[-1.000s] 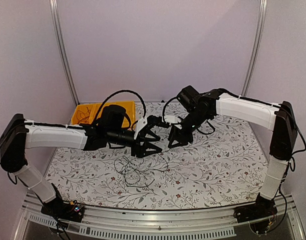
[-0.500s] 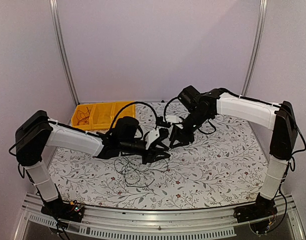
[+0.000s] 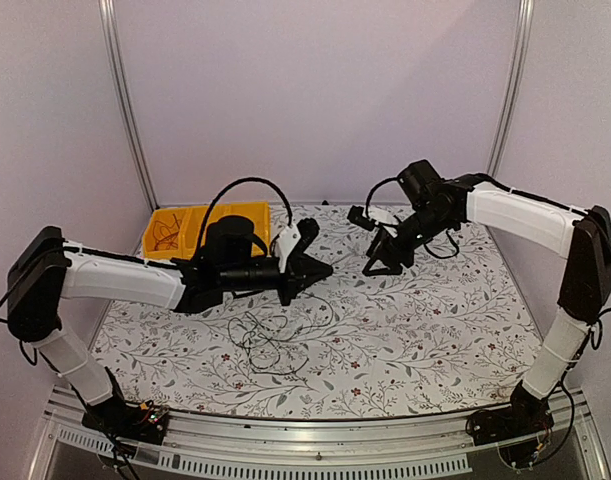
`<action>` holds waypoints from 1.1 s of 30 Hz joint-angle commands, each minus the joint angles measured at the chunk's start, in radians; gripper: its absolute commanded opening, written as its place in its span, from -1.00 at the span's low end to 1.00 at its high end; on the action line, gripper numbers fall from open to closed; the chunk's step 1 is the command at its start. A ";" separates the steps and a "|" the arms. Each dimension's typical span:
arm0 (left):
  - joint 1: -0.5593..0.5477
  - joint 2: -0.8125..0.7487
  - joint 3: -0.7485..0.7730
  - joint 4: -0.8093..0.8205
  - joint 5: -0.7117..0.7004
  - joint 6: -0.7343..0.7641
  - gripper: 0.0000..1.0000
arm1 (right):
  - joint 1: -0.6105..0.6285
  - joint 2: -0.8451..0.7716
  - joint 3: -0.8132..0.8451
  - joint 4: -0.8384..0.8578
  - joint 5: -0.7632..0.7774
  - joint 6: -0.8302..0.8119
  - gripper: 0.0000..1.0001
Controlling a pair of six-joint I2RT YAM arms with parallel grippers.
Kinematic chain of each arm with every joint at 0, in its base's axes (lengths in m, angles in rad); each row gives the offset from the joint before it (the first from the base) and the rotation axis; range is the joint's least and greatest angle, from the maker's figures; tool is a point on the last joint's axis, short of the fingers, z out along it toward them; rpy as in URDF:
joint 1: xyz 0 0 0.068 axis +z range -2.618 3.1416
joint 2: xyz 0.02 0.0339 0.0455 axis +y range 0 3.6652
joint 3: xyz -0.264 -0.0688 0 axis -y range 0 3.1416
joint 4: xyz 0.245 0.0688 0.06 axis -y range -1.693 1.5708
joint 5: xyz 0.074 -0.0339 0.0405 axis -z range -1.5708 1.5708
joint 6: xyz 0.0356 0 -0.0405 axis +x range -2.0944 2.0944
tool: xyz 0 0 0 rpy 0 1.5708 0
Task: Untangle the cables
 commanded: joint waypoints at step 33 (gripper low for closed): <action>-0.015 -0.041 0.916 -0.210 -0.345 -0.086 -1.00 | 0.158 0.327 0.079 0.541 -0.490 0.488 0.47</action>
